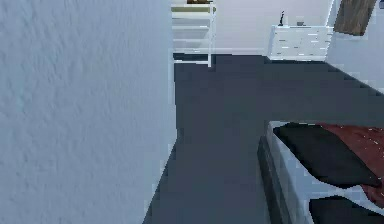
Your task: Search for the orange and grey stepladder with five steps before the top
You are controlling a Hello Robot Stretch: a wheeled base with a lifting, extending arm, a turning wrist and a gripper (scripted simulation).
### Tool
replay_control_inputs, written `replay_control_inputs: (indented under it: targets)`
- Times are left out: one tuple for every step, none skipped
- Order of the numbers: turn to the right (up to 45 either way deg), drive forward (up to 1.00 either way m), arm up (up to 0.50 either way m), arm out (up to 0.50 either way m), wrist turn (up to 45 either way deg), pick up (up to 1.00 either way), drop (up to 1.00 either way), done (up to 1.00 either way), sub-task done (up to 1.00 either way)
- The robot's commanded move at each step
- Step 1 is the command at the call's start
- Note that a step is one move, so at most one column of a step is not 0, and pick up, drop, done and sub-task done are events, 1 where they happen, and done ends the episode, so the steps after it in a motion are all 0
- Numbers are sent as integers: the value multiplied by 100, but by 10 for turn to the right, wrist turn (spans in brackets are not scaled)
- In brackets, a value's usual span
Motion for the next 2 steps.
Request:
replay_control_inputs:
  targets:
    - [0,100,0,0,0,0,0,0,0]
    - [30,0,0,0,0,0,0,0,0]
